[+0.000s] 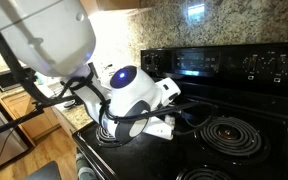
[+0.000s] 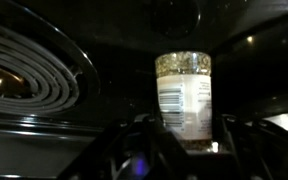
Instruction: Pick up the spice bottle from the stove, shake it above the pan, then put it back on the stove
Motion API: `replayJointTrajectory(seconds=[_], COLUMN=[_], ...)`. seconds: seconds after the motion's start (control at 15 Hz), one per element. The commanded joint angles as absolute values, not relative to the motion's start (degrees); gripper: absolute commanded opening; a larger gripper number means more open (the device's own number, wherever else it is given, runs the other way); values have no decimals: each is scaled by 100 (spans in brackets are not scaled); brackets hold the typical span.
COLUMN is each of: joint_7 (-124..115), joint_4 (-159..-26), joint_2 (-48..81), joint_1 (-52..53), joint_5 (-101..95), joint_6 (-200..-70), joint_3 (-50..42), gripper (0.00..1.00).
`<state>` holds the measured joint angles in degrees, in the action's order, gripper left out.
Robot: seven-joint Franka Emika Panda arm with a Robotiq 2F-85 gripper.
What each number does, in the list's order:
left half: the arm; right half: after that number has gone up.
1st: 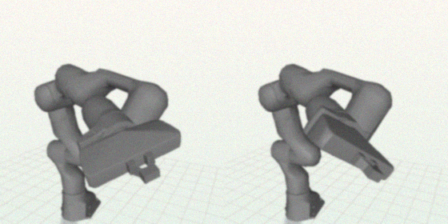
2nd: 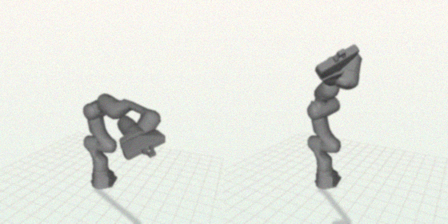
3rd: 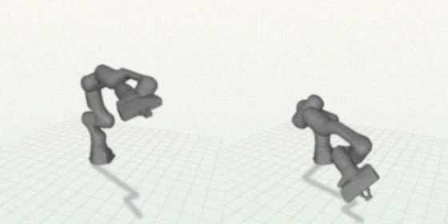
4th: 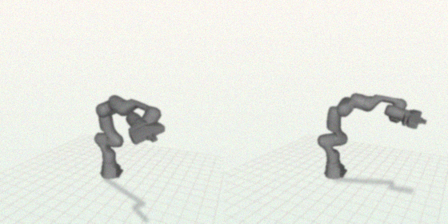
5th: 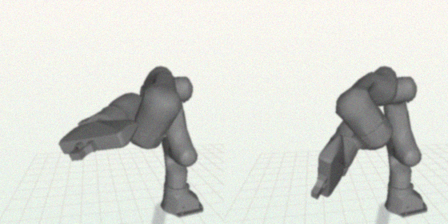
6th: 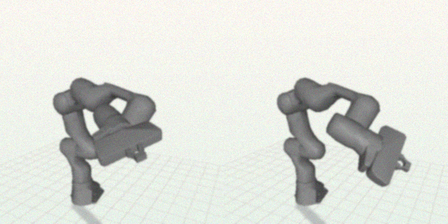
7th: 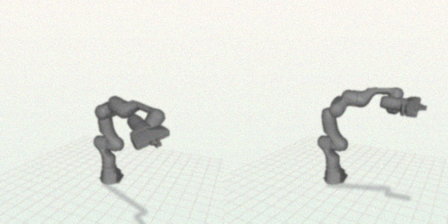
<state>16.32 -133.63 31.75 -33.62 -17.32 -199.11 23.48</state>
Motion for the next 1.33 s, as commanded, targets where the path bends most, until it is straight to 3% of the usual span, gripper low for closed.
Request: replayJointTrajectory(seconds=[0.0,0.4,0.6,0.87,1.07,1.13,1.27], joint_7=[1577,1878,1426,2924,2226,2707,2353], joint_4=[-13461,-12980,-12714,-12276,-12757,-12396,-12618], joint_2=[2525,1581,1119,886,861,928,969], joint_1=[-3480,-3086,-2021,-1144,-792,-1116,-929], joint_5=[-1425,-394,-601,981,220,666,320], joint_6=[-19910,-19905,-19891,-19890,-19817,-19798,-19795], joint_3=[2637,2468,1222,414,169,419,289], gripper=[18,18,18,18,18,43,43])
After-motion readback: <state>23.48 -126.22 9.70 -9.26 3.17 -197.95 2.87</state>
